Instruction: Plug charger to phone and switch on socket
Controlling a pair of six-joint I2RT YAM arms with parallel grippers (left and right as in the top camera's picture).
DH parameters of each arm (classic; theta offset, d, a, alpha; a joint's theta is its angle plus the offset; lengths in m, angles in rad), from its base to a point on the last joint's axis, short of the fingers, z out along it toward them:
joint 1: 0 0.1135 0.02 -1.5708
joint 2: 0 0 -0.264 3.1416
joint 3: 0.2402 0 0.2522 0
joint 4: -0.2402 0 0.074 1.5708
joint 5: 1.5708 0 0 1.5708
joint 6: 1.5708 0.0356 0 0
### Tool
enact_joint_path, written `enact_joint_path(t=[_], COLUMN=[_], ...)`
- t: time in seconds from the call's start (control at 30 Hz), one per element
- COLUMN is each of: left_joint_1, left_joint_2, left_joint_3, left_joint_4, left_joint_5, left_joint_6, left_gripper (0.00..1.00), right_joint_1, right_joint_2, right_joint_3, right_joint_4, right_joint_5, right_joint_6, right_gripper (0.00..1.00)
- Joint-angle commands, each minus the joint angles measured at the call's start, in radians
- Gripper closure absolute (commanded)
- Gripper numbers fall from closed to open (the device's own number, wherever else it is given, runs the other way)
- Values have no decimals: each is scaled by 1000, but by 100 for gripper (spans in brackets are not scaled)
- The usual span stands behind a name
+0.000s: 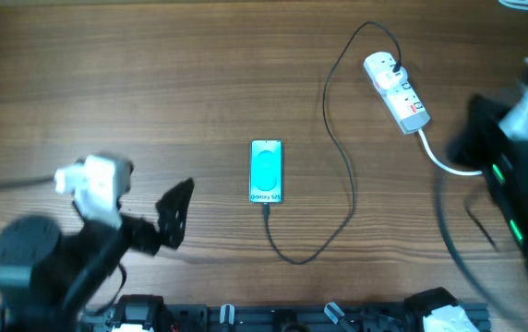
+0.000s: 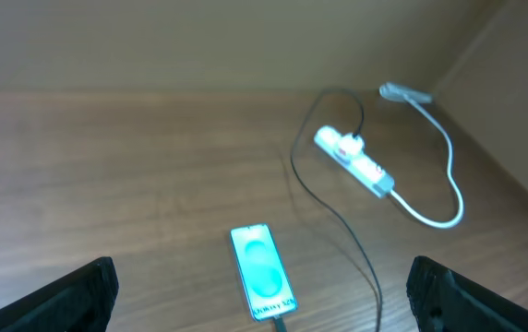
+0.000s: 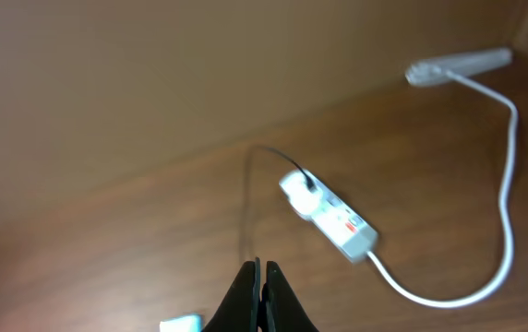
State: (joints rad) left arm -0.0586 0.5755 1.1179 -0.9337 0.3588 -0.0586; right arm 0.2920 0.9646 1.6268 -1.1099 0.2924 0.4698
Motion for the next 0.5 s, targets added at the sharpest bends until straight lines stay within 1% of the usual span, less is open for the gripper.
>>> enact_joint_path(t=[0.0,0.03,0.1,0.13,0.17,0.2,0.23,0.27,0.3,0.47], left_joint_1=[5,5,5,5,5,5,5,5,5,5], left_joint_2=[-70,-80,-90,-90,-90,-89,-89,-89,-89,-89], left_joint_3=[2,2,2,2,2,2,2,2,2,2], left_joint_4=[-8,-11,-30,-43,-48,-55,-63,-68,-77,-139], left_joint_5=[-96,-96,-95,-95,-94,-95,-95,-95,-95,-95], left_joint_6=[-6,-6,-6,-6,-6,-6,-6,-6,-6,-6], left_gripper=[0,0,0,0,0,0,0,0,0,0], right_joint_1=[14,14,14,14,14,14,14,14,14,14], right_joint_2=[-113,-141,-187,-205,-217,-232,-240,-243,-245,-244], right_joint_3=[3,3,3,3,3,3,3,3,3,3], right_joint_4=[-14,-16,-16,-15,-15,-19,-23,-26,-32,-80], right_joint_5=[-27,-43,-55,-55,-54,-54,-54,-55,-54,-55], right_joint_6=[12,13,12,13,11,11,12,12,12,13], right_gripper=[94,88,71,55,50,37,18,3,1,0])
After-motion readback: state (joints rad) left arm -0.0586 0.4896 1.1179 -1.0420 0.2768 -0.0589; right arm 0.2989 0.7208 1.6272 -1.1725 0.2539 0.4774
